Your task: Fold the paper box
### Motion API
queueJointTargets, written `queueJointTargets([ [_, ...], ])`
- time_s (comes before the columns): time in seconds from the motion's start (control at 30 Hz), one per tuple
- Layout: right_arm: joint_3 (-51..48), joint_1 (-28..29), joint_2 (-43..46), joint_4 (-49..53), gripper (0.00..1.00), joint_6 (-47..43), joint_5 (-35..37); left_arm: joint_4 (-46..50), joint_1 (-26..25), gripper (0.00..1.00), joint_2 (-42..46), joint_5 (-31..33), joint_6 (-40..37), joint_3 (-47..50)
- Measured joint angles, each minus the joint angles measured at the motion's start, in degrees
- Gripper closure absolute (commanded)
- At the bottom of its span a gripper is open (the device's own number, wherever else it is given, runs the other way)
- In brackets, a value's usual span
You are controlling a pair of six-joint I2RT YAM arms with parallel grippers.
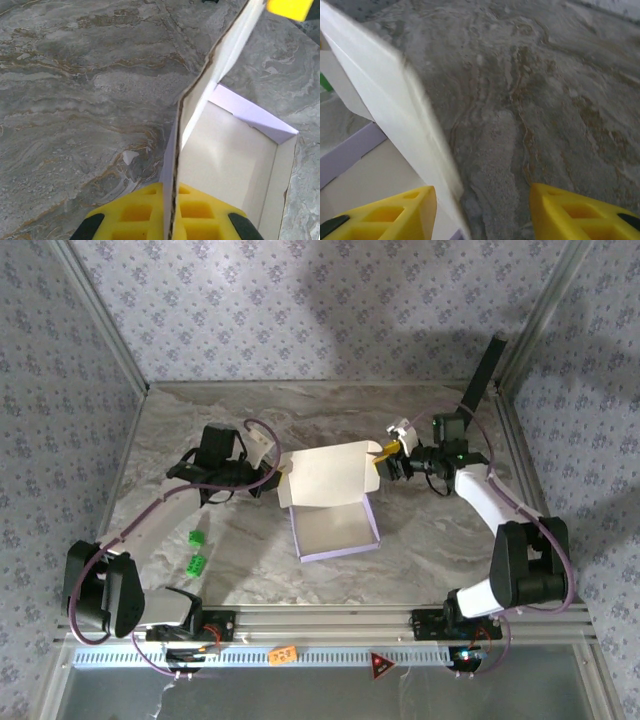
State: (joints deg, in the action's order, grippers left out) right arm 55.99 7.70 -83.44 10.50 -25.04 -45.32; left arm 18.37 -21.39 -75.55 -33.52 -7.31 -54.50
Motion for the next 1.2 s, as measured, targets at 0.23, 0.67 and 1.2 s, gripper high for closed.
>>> queueJointTargets([
  [0.23, 9.42, -0.33, -6.54, 11.43, 0.69, -9.64, -6.80, 0.13, -0.02, 0.95, 0.00, 0.15, -0.20, 0.00],
  [0.67, 9.51, 0.22, -6.95, 17.59, 1.00, -11.87, -8.09, 0.87, -0.02, 0.81, 0.00, 2.19, -0.28, 0.00],
  [1.2, 5.60, 0.87, -4.66, 11.50, 1.00, -6.80, -5.88, 1.55, -1.29, 0.81, -0.24, 5.49, 0.96, -0.26],
])
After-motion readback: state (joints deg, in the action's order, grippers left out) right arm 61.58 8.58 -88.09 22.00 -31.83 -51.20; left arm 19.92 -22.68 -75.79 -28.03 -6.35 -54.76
